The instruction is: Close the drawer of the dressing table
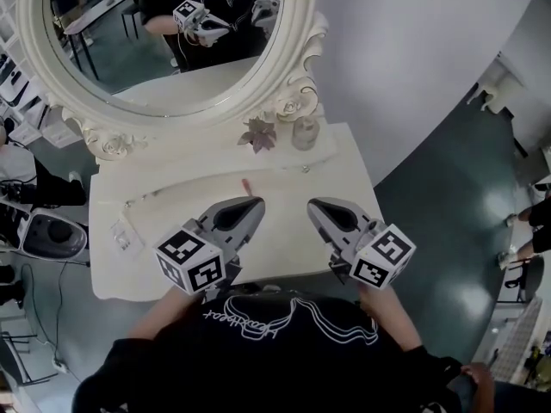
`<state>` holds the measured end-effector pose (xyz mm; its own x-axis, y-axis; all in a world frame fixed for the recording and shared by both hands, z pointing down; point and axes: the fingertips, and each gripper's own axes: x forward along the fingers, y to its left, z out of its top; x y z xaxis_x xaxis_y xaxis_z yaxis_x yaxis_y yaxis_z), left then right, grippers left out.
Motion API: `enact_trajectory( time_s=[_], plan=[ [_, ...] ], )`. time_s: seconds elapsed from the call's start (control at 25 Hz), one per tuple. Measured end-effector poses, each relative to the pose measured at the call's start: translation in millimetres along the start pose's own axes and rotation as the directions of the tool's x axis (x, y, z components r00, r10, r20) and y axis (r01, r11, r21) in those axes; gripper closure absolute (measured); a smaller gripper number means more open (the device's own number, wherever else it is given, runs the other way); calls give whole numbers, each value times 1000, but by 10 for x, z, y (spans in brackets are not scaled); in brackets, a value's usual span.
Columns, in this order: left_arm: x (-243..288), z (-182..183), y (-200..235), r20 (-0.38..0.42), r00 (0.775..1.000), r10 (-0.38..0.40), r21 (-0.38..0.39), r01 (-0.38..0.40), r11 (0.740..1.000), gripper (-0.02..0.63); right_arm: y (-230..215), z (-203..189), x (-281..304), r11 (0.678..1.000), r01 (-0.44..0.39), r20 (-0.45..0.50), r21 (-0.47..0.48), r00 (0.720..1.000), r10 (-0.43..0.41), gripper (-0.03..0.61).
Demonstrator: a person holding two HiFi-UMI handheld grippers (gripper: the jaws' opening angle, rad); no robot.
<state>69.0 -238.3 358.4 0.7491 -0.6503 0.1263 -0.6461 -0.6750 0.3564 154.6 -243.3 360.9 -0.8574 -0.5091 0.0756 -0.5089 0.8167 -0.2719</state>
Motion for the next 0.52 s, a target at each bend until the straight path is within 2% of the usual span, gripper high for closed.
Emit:
enact_trajectory(
  time_s=[0.52],
  plan=[
    [36,-79,53,-6,1000,11,-14,-11,1000,609,-88,-95,-4,1000,12,-18,5,1000,-12,575]
  ],
)
